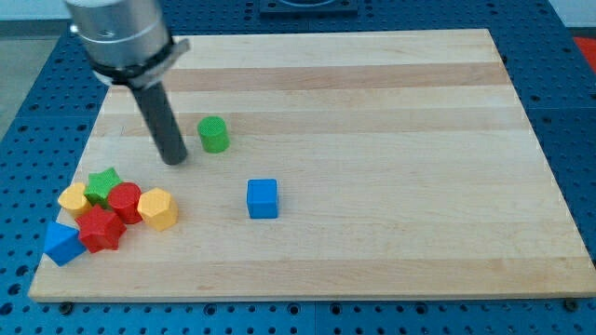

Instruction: Push the group of blocks right a bit

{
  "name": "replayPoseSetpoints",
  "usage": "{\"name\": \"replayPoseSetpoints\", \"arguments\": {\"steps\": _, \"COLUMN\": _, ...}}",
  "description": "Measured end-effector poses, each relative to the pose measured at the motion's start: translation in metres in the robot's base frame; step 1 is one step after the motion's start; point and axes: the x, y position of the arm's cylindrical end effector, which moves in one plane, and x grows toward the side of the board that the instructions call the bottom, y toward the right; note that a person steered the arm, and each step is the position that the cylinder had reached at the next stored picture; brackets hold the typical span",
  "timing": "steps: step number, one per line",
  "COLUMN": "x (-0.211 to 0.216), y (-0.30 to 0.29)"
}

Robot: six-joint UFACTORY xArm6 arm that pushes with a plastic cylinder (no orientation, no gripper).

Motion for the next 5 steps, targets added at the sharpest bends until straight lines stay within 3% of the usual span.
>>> {"name": "replayPoseSetpoints", "arguments": {"steps": 2, "x": -0.003, "y": -0.110}}
{"name": "replayPoseSetpoints", "arguments": {"steps": 5, "x": 0.050, "y": -0.111}}
